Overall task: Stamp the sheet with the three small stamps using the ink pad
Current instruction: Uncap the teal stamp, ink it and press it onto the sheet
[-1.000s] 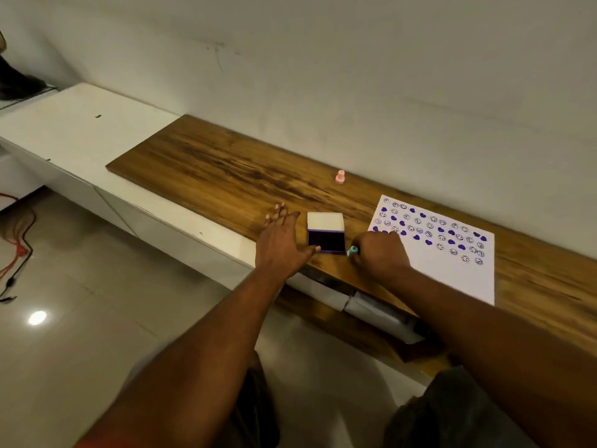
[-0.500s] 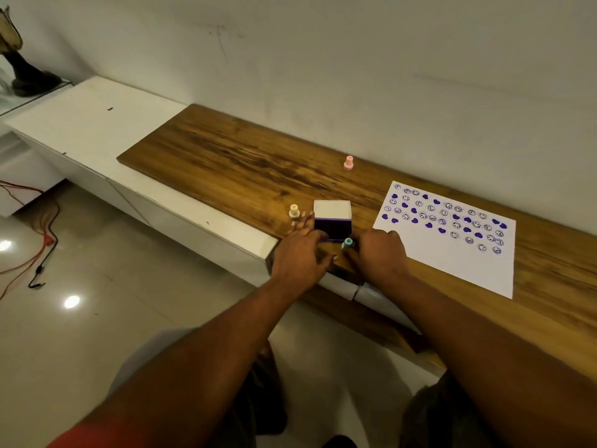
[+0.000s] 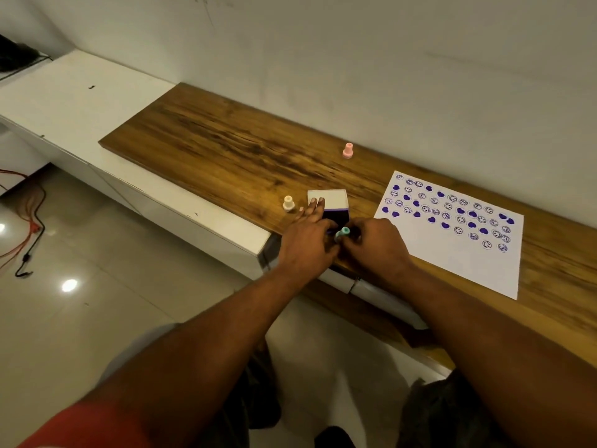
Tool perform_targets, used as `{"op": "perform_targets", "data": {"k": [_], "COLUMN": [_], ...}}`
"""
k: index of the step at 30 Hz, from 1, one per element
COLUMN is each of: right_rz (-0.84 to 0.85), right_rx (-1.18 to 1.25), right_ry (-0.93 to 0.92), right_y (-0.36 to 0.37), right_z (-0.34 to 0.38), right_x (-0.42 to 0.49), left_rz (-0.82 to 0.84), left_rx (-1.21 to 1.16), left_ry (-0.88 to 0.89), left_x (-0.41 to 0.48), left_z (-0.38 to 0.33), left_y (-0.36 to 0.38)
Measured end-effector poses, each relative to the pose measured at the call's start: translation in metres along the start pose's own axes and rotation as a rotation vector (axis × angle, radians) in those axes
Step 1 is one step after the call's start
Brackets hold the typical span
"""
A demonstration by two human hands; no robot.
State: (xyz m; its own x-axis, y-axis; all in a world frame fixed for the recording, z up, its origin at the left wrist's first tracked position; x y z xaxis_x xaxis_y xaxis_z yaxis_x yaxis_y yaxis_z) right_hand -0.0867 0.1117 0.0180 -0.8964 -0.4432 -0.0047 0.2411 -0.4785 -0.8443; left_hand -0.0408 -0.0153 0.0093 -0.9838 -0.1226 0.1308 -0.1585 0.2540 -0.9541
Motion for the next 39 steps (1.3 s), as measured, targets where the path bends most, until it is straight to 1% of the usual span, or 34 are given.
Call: {"op": "perform_targets", "data": {"k": [3,8,11,15,19,23,27,30,33,39], "right_rz": [0.002,-0.009,-0.014,0.007,0.066,0.089,0.078,0.008,-0.050,-0.051], "right_rx": [0.125,0.203,0.240,0.237,0.200,0.157,0.146,0.184,0.160,0.099], "right_ry": [0.006,-0.048,-0.090,-0.105,-0.147,-0.184,-0.226,-0.189,-0.126,-0.053], "right_y": [0.002,-0.002,-0.002,0.004,0.019,0.028,0.028,0.015,0.005,0.004], "right_z": [0.002,0.014,0.025,0.038,0.053,0.066,0.076,0.068,0.049,0.019], "right_x": [0.000,-0.003,-0.003,0.002,0.009,0.015,0.020,0.031,0.039,0.042], "left_rz": [-0.010,-0.030,-0.073,-0.126,-0.070,-0.098,-0.081,-0.104,-0.127,-0.099], "left_rx": [-0.051,-0.119,-0.151,-0.213,-0.284,-0.336,-0.339,-0.351,-0.359,-0.345], "left_ry": [-0.009,-0.042,-0.048,-0.114,-0.209,-0.228,-0.233,-0.257,-0.295,-0.359], "left_x": [-0.002,-0.006,-0.009,-0.017,-0.022,-0.025,-0.025,-0.025,-0.023,-0.019], "left_z": [0.004,0.016,0.025,0.041,0.063,0.078,0.089,0.093,0.097,0.102], "left_y": [-0.004,-0.010,-0.016,-0.021,-0.013,-0.015,-0.011,-0.011,-0.010,0.000]}}
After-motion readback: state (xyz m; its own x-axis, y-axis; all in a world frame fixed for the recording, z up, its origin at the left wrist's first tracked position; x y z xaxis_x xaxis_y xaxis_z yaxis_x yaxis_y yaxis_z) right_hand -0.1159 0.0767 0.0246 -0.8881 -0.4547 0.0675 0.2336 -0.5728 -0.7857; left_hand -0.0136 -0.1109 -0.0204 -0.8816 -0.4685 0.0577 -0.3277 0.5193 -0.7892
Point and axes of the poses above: each hand's wrist, its own x-axis towards the middle knuckle, its own y-axis out of the palm, z = x × y, the point moved 10 cm from there along x, towards the middle knuckle, and after that the axes turned 5 degrees about x, right-handed, at the moved point
